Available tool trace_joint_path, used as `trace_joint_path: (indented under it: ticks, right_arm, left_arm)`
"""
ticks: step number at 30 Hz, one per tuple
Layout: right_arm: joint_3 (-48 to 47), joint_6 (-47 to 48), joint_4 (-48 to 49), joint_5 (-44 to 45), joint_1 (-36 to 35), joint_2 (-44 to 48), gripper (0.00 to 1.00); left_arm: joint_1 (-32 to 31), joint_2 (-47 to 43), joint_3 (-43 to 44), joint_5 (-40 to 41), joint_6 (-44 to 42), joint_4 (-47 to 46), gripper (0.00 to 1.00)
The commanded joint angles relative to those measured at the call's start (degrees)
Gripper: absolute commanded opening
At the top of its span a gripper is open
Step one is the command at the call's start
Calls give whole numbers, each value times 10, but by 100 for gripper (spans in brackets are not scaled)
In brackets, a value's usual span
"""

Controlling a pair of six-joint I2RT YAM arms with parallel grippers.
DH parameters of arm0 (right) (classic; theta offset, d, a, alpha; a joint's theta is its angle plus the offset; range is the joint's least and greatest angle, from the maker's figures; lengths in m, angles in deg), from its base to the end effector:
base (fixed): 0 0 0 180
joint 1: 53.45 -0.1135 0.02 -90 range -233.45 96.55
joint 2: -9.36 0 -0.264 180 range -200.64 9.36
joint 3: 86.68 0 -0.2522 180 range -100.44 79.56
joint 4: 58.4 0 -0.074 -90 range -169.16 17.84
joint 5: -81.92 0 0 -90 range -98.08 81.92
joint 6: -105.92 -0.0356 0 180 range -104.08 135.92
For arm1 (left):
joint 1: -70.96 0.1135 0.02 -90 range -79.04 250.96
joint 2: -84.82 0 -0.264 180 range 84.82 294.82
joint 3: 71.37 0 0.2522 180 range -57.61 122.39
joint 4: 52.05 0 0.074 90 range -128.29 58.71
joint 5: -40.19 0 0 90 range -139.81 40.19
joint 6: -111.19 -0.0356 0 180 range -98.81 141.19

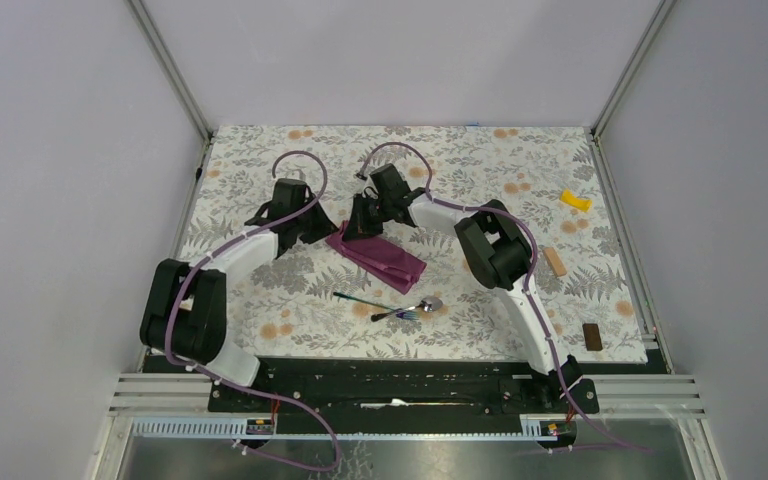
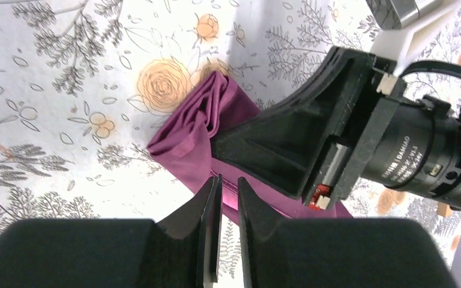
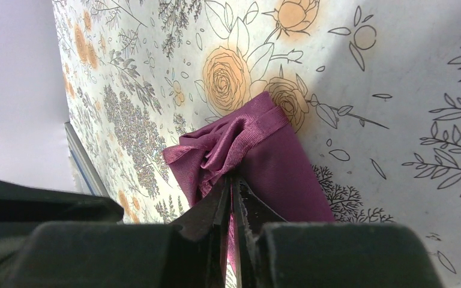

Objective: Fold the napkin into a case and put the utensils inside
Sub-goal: Stuff the top corner of the smaller-rectangle-folded napkin into the folded napkin.

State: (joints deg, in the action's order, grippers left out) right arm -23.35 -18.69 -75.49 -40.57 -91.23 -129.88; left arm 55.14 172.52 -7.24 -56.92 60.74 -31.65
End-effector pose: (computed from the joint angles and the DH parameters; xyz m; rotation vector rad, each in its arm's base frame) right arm 0.4095 0.3416 0.1227 -0.4040 2.4451 1.2587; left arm 0.3060 -0.0913 0.2005 -0.4343 2.3771 -0.6096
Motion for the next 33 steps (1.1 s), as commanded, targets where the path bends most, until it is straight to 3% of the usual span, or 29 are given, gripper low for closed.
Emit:
trace_joint_path:
  ticks: [1,7,14,23,33]
  right_arm:
    - [11,12,-20,16,5,19,12]
    - [9,13,-19,15,4,16,12]
    - [-5,9,-19,7,-9,1,10]
    - [-14,15,-33,6,-11,29,11]
    - [-27,58,-83,17,13,87,21]
  left_arm:
    - [11,22,27,-3,-2,11,16]
    - [10,68,38,-24,10,-21,4]
    - [6,101,44,-30,18,-54,5]
    - [5,139,39,-2,17,-28,3]
    - [5,34,19,-4,-11,9,25]
